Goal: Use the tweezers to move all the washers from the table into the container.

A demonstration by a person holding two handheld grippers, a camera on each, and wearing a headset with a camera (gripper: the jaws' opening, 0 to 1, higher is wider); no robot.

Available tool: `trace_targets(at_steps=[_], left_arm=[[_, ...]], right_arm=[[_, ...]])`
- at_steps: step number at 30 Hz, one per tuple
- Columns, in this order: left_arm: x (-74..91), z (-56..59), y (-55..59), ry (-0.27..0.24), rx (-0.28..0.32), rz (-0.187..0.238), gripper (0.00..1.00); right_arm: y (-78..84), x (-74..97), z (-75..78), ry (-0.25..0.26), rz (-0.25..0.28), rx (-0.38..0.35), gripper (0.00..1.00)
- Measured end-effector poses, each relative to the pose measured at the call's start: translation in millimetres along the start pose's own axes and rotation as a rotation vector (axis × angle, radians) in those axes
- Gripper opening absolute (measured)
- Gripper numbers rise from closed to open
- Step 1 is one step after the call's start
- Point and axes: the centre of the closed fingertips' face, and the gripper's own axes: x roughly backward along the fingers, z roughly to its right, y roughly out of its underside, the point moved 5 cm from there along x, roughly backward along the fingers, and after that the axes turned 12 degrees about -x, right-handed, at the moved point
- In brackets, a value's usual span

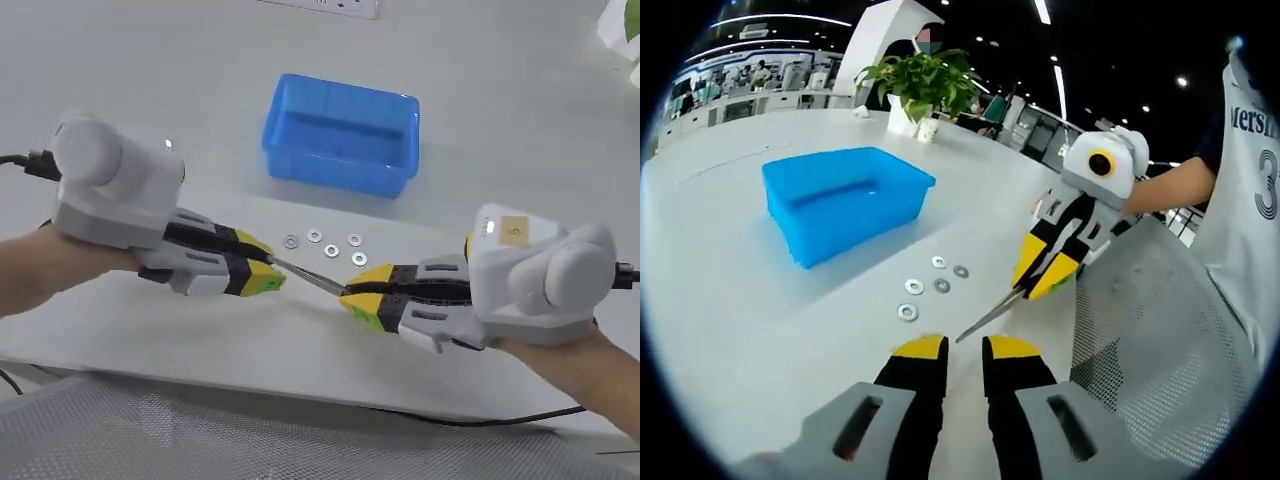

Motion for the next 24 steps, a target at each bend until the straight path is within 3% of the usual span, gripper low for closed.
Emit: trace_targets(at_steps=[9,15,20,22,24], left_arm=[[1.7,3.5,-3.2,0.024,-0.1,-0.054,0.09],[2.9,6.0,-8.5,0.055,-0.135,-0.063,0.08],[2.8,10.7,-21.0,0.082,-0.131,-0.011,0.07],[3.5,11.4,-23.4,0.088,-0.139,-0.009,0.07],[3.4,15.8,-28.1,0.121,-0.11,0.026,0.09]], right_arm=[[2.5,-1.8,-0.2,-0.013,-0.037,0.056,0.07],[6.1,-3.3,-0.1,-0.01,-0.061,0.084,0.07],[8.8,-5.6,1.3,0.004,-0.082,0.108,0.07],[6.1,-4.8,1.4,0.003,-0.07,0.108,0.07],[5.0,-4.7,1.0,-0.001,-0.065,0.109,0.07]])
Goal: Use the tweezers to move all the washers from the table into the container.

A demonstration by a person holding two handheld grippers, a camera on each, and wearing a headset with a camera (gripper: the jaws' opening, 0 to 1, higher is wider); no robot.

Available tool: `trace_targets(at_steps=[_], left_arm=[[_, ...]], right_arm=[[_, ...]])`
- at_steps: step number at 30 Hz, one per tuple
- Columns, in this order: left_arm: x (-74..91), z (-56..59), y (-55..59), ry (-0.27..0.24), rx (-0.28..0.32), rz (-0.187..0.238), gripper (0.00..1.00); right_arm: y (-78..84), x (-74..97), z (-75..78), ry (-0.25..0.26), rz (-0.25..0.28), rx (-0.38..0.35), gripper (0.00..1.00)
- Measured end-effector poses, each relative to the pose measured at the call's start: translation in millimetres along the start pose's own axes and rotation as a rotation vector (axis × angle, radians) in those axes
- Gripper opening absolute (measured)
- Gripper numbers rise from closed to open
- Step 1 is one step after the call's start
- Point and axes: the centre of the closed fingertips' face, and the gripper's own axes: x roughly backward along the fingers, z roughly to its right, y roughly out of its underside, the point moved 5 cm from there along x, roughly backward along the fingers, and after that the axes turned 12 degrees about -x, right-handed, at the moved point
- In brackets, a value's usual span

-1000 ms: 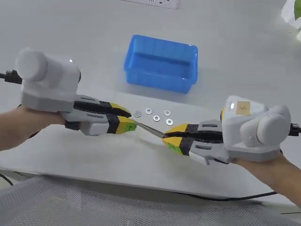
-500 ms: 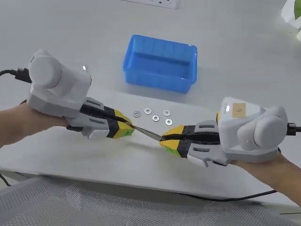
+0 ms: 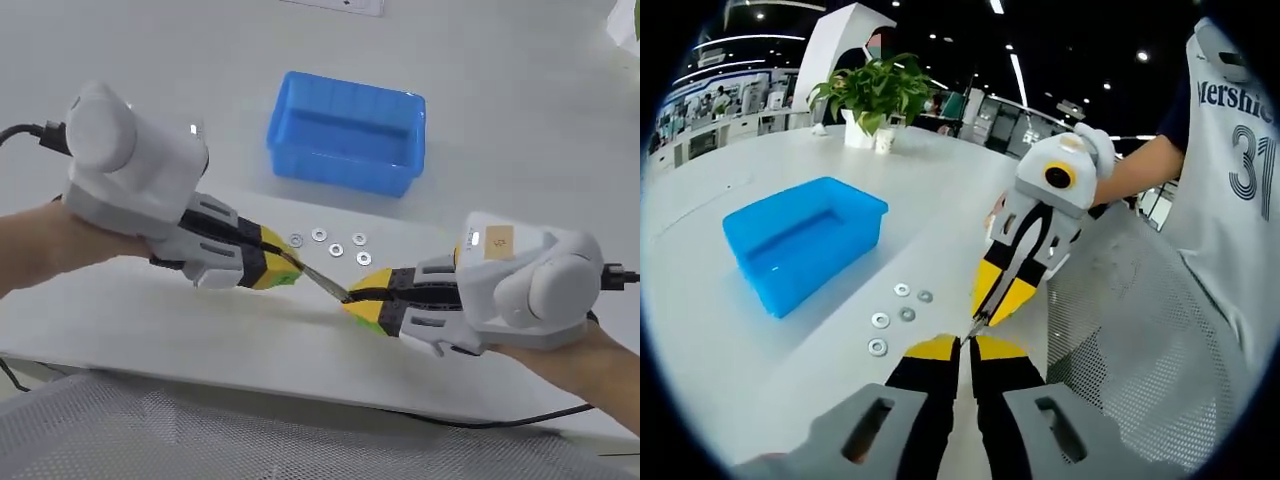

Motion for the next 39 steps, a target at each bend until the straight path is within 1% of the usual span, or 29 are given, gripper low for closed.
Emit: trace_targets(at_steps=[2,3,4,5,7,8,11,12,15,17,18,20,21,22,24,33,37,39], left_arm=[[0.2,1.2,-3.6,0.01,-0.009,0.021,0.13],[-0.2,1.7,-5.9,0.009,-0.012,0.034,0.13],[-0.4,1.6,-7.6,0.008,-0.011,0.043,0.13],[-0.2,1.3,-10.7,0.008,-0.002,0.066,0.13],[2.7,-0.6,-14.9,0.001,0.003,0.094,0.09],[4.1,-1.6,-16.6,-0.006,0.011,0.107,0.09],[8.5,-1.8,-18.0,0.0,0.018,0.118,0.09],[9.4,-1.5,-18.4,0.005,0.02,0.122,0.09],[9.4,-0.2,-18.3,0.014,0.024,0.124,0.12],[10.2,1.3,-17.3,0.025,0.042,0.123,0.19],[10.7,1.5,-16.4,0.025,0.044,0.121,0.2],[11.2,0.5,-15.3,0.017,0.038,0.118,0.16],[11.5,-0.3,-14.6,0.011,0.038,0.12,0.11],[11.7,-0.7,-15.2,0.006,0.036,0.128,0.09],[11.2,-0.9,-17.5,0.0,0.029,0.146,0.09],[7.4,2.8,-18.2,0.029,0.02,0.123,0.07],[4.5,4.4,-22.0,0.034,-0.005,0.113,0.07],[4.7,2.6,-23.1,0.026,-0.025,0.106,0.06]], right_arm=[[-0.8,-0.3,-0.4,-0.003,0.003,0.002,0.07],[-1.8,-0.6,-0.9,-0.007,0.009,-0.006,0.07],[-2.6,-1.0,-1.4,-0.01,0.016,-0.008,0.07],[-3.8,-1.5,-1.7,-0.01,0.022,-0.006,0.07],[-6.1,-2.0,-2.6,-0.014,0.038,-0.009,0.07],[-7.3,-1.8,-2.7,-0.014,0.049,-0.017,0.07],[-10.9,-0.8,-1.6,-0.013,0.077,-0.026,0.07],[-11.8,-1.2,-2.4,-0.022,0.083,-0.03,0.07],[-12.4,-2.1,-3.1,-0.026,0.088,-0.03,0.07],[-12.9,-1.9,-1.6,-0.021,0.096,-0.037,0.06],[-13.5,-1.6,-0.6,-0.018,0.102,-0.041,0.06],[-13.9,-1.3,-0.3,-0.02,0.103,-0.042,0.06],[-14.1,-1.3,-0.7,-0.025,0.102,-0.036,0.06],[-14.3,-1.6,-1.1,-0.029,0.104,-0.038,0.06],[-15.0,-1.3,-0.2,-0.024,0.107,-0.039,0.06],[-12.2,-3.4,-2.4,-0.035,0.097,-0.041,0.07],[-11.0,-4.4,-2.7,-0.032,0.09,-0.028,0.07],[-11.3,-3.8,-2.0,-0.028,0.094,-0.031,0.08]])
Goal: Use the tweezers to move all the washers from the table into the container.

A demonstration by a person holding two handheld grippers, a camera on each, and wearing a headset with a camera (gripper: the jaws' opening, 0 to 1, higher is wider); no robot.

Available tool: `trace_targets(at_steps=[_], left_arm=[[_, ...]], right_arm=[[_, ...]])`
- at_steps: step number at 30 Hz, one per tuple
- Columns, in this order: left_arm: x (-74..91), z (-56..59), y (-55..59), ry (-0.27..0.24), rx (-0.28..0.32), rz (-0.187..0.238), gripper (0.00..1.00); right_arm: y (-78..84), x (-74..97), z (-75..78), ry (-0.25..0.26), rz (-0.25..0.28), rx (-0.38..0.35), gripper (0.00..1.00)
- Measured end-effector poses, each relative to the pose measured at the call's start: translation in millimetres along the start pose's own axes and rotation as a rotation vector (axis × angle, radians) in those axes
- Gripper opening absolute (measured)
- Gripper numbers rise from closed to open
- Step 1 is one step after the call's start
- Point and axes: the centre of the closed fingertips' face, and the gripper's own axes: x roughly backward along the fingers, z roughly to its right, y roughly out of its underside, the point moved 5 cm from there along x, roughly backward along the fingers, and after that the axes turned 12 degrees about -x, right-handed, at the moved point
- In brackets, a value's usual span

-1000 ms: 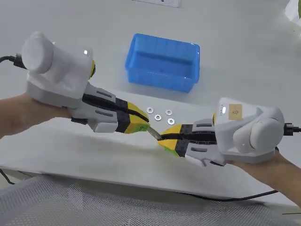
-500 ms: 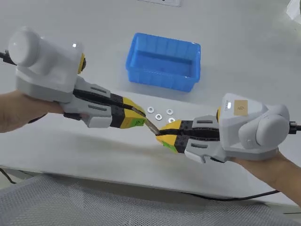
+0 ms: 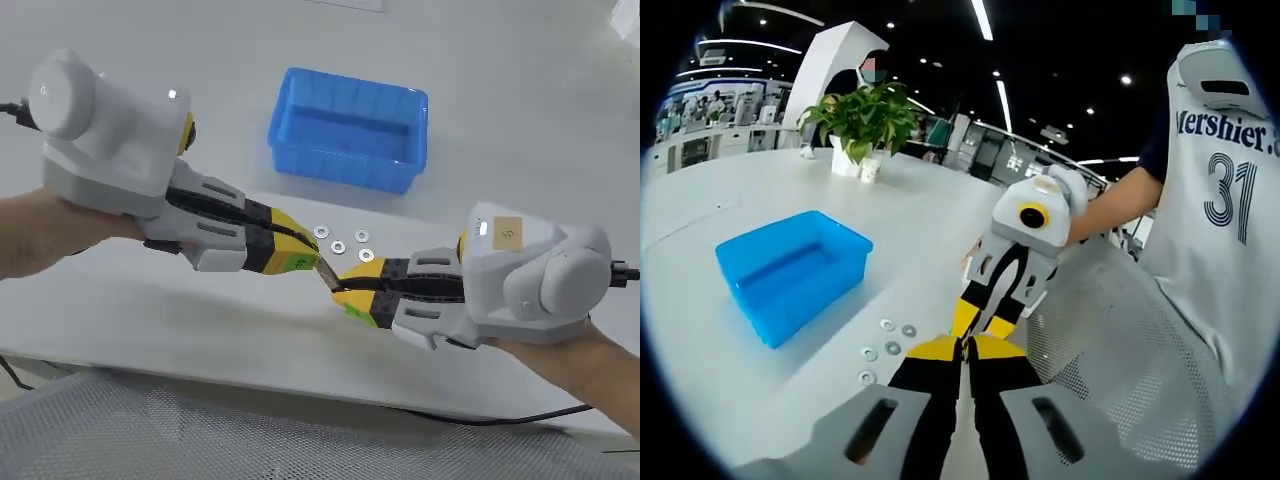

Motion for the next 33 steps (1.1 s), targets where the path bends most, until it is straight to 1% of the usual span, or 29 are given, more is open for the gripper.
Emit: trace_targets(at_steps=[1,2,3,5,7,11,15,20,23,28,33], left_arm=[[0.4,-1.2,0.3,-0.006,-0.005,-0.007,0.05],[1.3,-2.4,0.4,-0.007,-0.002,-0.005,0.05],[0.7,-2.5,-0.3,-0.009,-0.01,-0.002,0.05],[-0.6,-2.0,-1.3,-0.009,-0.025,-0.01,0.05],[-1.4,-1.8,-2.5,-0.008,-0.041,-0.015,0.05],[-2.0,1.3,-4.4,0.016,-0.075,-0.035,0.05],[-2.4,2.0,-6.4,0.031,-0.111,-0.058,0.05],[-3.0,4.8,-9.9,0.067,-0.16,-0.097,0.05],[-4.4,6.7,-12.9,0.093,-0.209,-0.132,0.05],[-8.7,10.3,-19.2,0.125,-0.266,-0.185,0.05],[-10.2,11.3,-21.5,0.146,-0.284,-0.211,0.05]], right_arm=[[-0.1,0.9,0.7,0.004,0.001,0.0,0.08],[-0.7,2.1,2.6,0.015,0.006,0.0,0.08],[-1.0,2.2,2.8,0.013,0.005,-0.002,0.08],[-0.9,2.0,2.9,0.015,-0.006,0.016,0.08],[-1.1,2.5,2.7,0.013,-0.005,0.013,0.08],[-1.3,3.0,1.5,0.005,-0.018,0.029,0.08],[-1.6,2.7,-0.1,-0.007,-0.026,0.043,0.08],[-2.6,1.7,-4.1,-0.026,-0.043,0.063,0.08],[-3.8,1.1,-6.0,-0.038,-0.065,0.094,0.08],[-5.2,0.3,-7.0,-0.048,-0.096,0.133,0.08],[-5.0,0.3,-7.4,-0.048,-0.114,0.148,0.07]])
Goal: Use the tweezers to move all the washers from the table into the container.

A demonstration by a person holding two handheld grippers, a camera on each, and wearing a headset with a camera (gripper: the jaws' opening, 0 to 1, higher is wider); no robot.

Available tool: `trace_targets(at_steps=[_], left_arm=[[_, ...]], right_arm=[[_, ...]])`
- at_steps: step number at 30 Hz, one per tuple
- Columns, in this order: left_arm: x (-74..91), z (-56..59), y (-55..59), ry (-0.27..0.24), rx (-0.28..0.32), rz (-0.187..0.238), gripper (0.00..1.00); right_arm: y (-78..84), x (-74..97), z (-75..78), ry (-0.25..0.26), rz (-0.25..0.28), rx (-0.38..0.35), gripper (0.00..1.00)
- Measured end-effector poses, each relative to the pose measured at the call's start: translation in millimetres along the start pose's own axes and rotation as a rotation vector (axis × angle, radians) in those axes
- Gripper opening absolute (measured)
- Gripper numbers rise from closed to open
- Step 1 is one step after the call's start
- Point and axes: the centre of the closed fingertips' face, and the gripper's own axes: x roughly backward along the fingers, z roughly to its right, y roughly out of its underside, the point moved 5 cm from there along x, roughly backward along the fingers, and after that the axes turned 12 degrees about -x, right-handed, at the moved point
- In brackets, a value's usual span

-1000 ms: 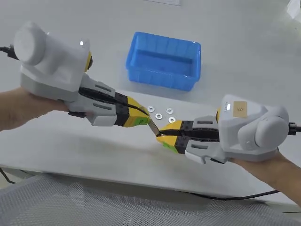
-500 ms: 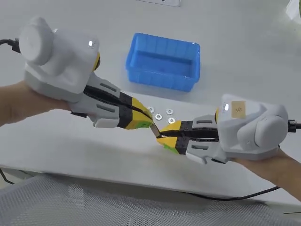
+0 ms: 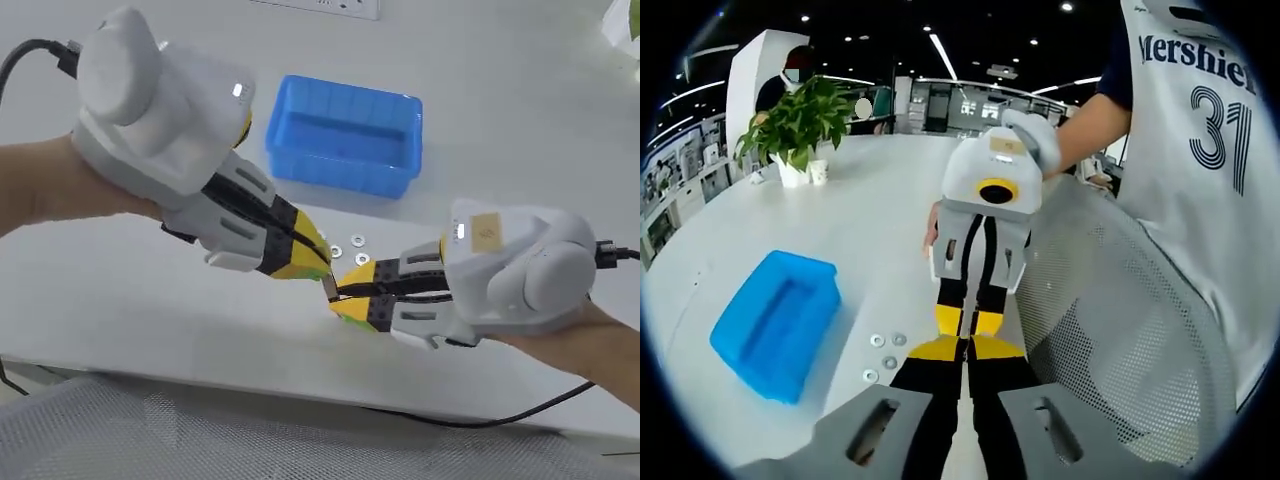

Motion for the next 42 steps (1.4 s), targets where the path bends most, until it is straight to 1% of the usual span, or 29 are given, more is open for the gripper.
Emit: trace_targets(at_steps=[3,6,10,15,17,18,19,21,27,30,31,33,38,42], left_arm=[[-0.2,-0.1,-0.6,0.006,-0.001,-0.008,0.05],[-0.7,0.2,-1.9,0.01,-0.005,-0.013,0.05],[-2.4,1.2,-5.2,0.015,-0.014,-0.015,0.05],[-4.2,1.1,-6.8,0.009,-0.015,-0.008,0.05],[-4.7,0.8,-6.6,-0.008,-0.011,0.009,0.05],[-5.1,1.9,-6.5,-0.01,0.009,0.023,0.06],[-5.4,1.6,-6.0,-0.029,0.008,0.039,0.06],[-6.8,3.3,-6.1,-0.041,0.026,0.065,0.06],[-8.6,2.5,-5.4,-0.072,0.062,0.109,0.07],[-8.5,2.2,-5.1,-0.077,0.064,0.118,0.07],[-8.0,1.9,-5.0,-0.083,0.048,0.118,0.06],[-7.4,2.3,-4.8,-0.083,0.045,0.117,0.06],[-7.1,3.5,-5.5,-0.072,0.039,0.115,0.05],[-6.4,2.6,-5.9,-0.071,0.043,0.116,0.05]], right_arm=[[-0.1,-0.1,0.0,0.001,-0.003,-0.011,0.07],[-0.5,0.1,-0.4,0.003,-0.009,-0.005,0.07],[-1.0,-0.9,-1.0,0.001,-0.008,-0.019,0.07],[-0.5,0.0,-1.4,0.022,-0.004,-0.042,0.06],[0.0,0.2,-1.3,0.039,0.01,-0.05,0.06],[1.1,0.8,-1.3,0.046,0.026,-0.067,0.06],[2.0,1.3,-1.5,0.049,0.036,-0.076,0.06],[3.5,2.5,-2.0,0.062,0.051,-0.086,0.06],[3.8,3.2,-2.0,0.074,0.077,-0.114,0.06],[3.5,3.2,-1.9,0.076,0.078,-0.113,0.06],[3.2,3.1,-1.7,0.076,0.079,-0.112,0.06],[2.8,2.9,-1.7,0.075,0.079,-0.108,0.06],[2.2,2.9,-2.5,0.068,0.066,-0.081,0.07],[1.1,1.6,-4.2,0.059,0.06,-0.079,0.08]])
